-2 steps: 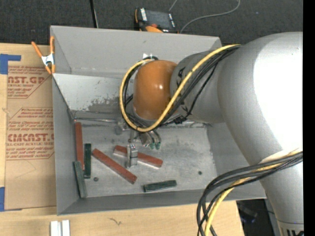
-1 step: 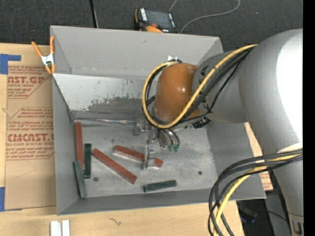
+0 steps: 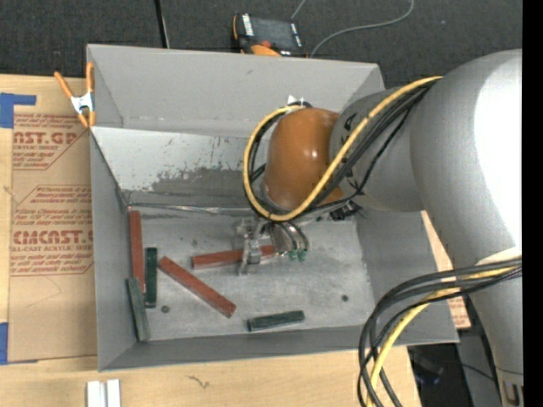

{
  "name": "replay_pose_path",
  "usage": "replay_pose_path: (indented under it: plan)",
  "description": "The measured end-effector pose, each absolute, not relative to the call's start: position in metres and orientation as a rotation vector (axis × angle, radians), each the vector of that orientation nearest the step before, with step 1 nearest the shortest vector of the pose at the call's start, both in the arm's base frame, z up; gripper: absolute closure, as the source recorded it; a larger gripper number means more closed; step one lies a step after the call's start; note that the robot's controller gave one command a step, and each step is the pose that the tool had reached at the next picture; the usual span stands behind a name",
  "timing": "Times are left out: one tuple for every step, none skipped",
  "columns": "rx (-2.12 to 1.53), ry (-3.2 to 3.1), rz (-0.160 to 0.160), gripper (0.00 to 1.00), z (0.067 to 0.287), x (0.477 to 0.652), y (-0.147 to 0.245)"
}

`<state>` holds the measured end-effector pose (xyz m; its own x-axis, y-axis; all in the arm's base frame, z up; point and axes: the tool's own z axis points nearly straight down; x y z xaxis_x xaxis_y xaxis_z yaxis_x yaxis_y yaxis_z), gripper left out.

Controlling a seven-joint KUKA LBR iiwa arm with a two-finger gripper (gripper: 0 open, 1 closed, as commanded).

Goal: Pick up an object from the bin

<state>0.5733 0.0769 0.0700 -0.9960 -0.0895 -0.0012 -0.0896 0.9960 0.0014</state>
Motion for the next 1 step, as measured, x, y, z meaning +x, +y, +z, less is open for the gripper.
replay_pose_path:
  plan:
    - [-0.265, 3.119, 0.000, 1.00, 0.1934, 0.5853, 0.0611]
